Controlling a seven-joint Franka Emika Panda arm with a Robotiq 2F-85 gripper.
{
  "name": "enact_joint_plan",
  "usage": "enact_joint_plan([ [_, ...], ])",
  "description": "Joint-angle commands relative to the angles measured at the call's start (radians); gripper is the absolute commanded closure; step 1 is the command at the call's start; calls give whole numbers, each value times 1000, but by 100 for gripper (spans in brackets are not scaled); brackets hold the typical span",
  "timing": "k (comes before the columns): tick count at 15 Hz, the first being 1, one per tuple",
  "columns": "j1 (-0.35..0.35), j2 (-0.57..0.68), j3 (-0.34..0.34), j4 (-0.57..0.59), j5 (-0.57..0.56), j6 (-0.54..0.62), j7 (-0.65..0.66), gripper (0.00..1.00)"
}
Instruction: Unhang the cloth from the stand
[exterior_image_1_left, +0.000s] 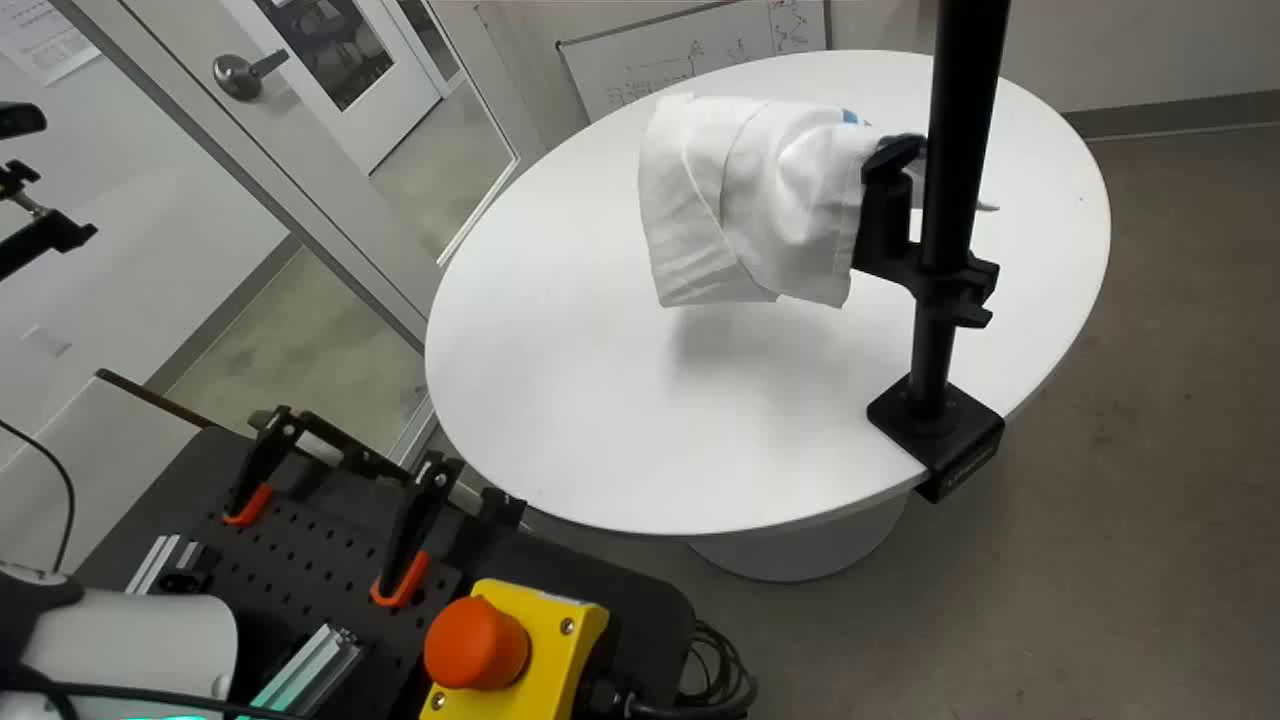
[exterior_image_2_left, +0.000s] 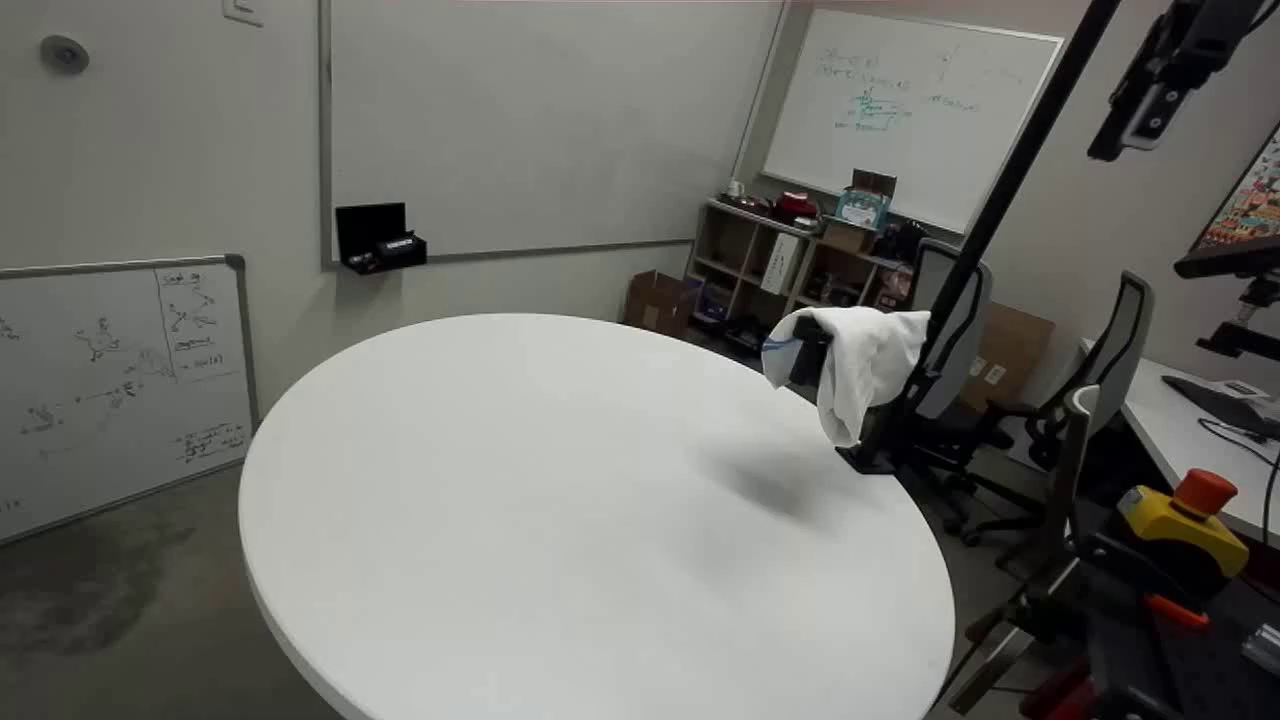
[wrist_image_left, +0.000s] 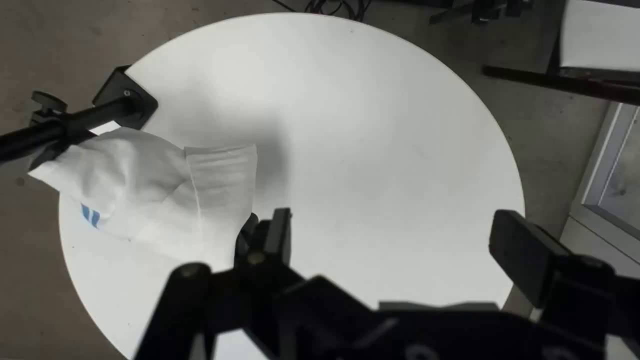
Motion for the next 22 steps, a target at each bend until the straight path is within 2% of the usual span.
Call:
enact_joint_plan([
  [1, -3, 0, 3, 2, 2, -2, -1, 0],
  [9, -7, 4, 1, 7, 3, 7, 7, 0],
  [13, -37, 65, -37, 83, 7, 26, 15, 0],
  [17, -83, 185, -76, 184, -14, 92, 12, 0],
  [22, -115, 409, -118, 321, 11, 180, 14, 0],
])
